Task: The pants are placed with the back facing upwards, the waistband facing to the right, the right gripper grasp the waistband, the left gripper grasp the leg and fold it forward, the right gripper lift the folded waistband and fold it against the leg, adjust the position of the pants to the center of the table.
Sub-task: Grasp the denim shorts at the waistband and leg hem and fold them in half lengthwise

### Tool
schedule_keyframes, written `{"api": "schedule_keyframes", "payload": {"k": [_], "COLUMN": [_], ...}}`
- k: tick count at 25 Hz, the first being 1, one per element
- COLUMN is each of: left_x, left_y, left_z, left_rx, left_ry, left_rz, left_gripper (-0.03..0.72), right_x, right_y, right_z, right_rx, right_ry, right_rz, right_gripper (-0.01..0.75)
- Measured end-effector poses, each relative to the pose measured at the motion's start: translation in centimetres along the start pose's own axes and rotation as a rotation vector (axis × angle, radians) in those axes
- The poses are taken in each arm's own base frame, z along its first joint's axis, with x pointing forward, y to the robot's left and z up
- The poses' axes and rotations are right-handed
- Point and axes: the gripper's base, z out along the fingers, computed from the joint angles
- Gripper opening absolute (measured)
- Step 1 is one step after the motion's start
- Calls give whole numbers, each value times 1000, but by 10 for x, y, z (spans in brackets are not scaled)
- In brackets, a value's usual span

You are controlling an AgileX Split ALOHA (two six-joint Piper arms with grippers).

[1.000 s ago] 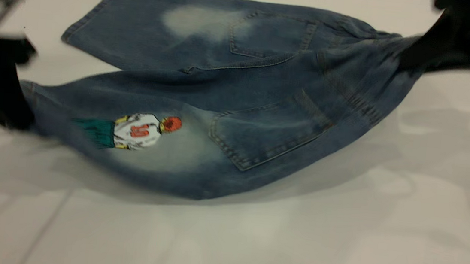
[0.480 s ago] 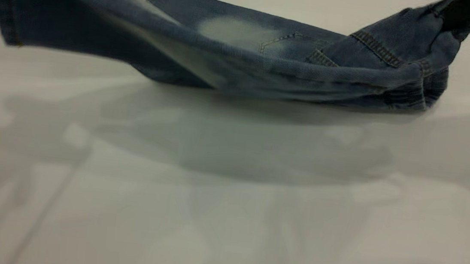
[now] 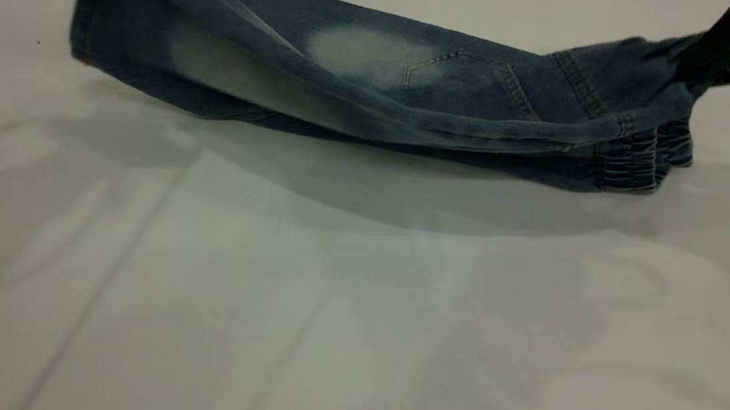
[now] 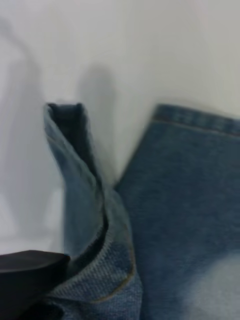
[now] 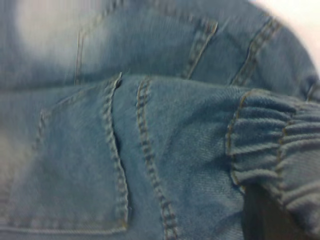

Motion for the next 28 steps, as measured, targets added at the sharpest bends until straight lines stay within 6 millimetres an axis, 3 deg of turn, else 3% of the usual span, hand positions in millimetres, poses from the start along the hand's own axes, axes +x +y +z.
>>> {"api": "schedule_keyframes", "payload": {"k": [6,11,20,28], "left_x": [-19,-26,-22,-18], "left_y": [-3,3,11,10], "left_z": [38,56,84,101], "left_rx": [-1,-51,-133,-177], "left_ry": [-30,-104,-191,-249], "left_rz": [70,117,145,159], "left_gripper": [43,43,43,43], "right_x": [-13,-16,-27,-29], "right_y": [-1,-9,-39,-41], "right_z": [9,22,14,19], "right_rx": [8,40,86,54], "right_ry": [-56,-66,-119,-120], "right_rz": [16,57,171,153], "right_gripper": [38,38,38,38]}}
